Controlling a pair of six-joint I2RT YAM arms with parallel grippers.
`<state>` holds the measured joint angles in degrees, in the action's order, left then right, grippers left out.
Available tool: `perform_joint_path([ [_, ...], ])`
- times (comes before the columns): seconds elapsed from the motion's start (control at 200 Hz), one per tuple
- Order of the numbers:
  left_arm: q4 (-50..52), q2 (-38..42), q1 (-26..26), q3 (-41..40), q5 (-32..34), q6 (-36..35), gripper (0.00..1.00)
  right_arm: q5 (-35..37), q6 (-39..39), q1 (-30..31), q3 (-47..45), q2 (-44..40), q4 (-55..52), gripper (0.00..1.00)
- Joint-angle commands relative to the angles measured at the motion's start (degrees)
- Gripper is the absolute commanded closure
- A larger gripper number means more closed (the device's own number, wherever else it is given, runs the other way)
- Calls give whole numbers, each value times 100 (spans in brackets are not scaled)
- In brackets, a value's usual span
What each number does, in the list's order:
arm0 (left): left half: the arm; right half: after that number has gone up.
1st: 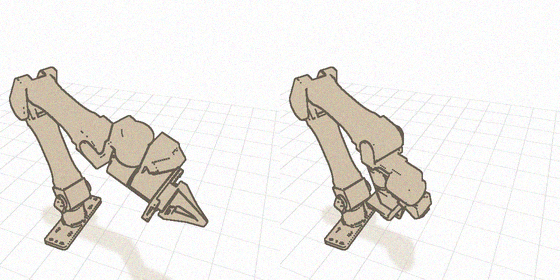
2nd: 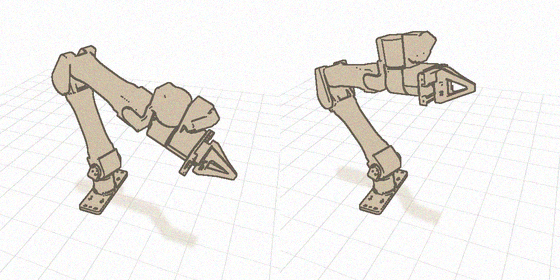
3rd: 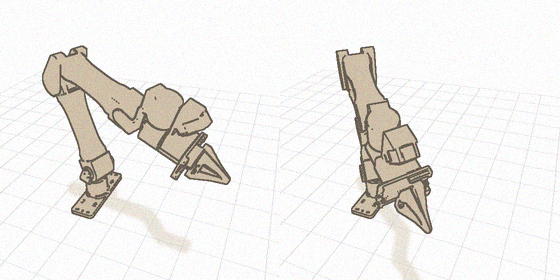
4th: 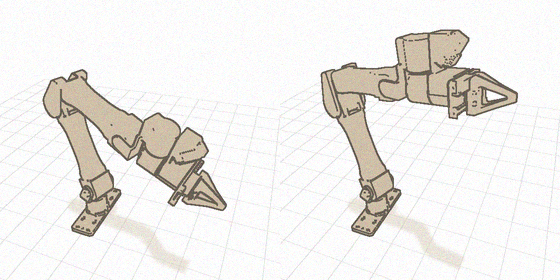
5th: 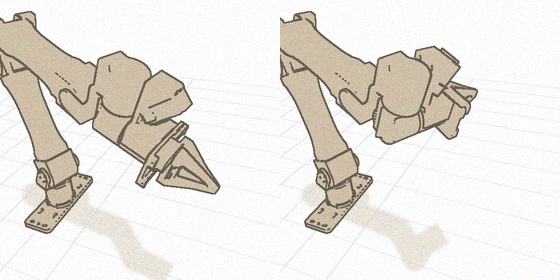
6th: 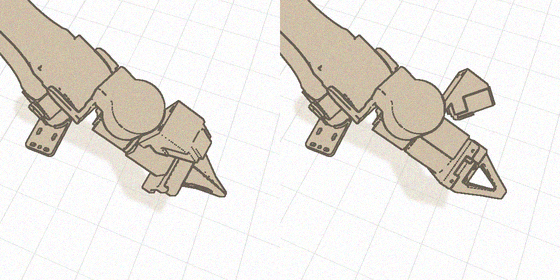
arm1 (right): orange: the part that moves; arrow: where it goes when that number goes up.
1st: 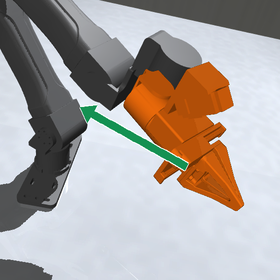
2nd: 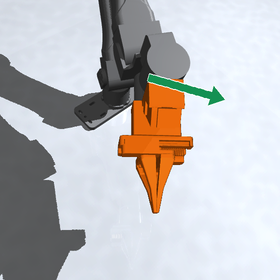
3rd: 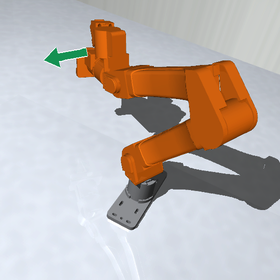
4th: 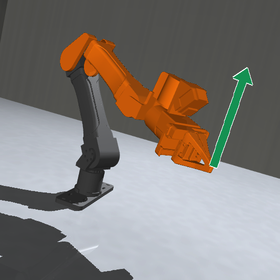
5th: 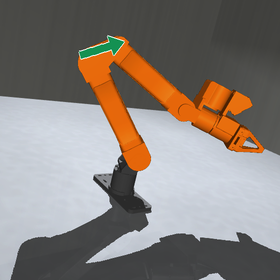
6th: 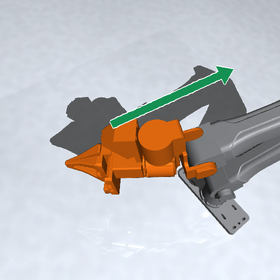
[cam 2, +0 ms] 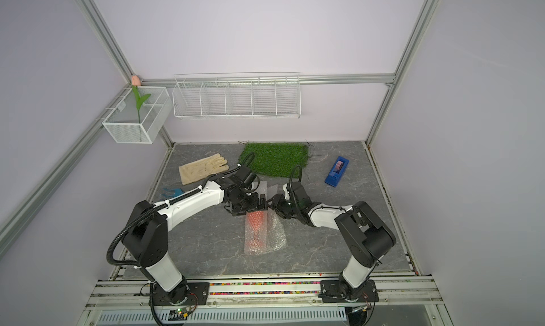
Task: Wrap wine glasses in bubble wrap
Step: Wrap the wine glass in bubble wrap.
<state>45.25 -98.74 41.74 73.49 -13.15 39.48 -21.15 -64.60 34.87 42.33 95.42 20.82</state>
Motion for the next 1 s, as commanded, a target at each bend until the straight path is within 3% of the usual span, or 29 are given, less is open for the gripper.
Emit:
perform_joint_path([
  [0.0,-402,222,1,-199,-189,94,0,-118,-129,12,-102,-190,-51,47],
  [0.595,-1459,681,1,-1010,-405,3,0,-175,-648,260,-149,3,585,48],
  [0.995,-1466,637,1,-1074,-185,64,0,-110,-873,403,-186,6,783,48],
])
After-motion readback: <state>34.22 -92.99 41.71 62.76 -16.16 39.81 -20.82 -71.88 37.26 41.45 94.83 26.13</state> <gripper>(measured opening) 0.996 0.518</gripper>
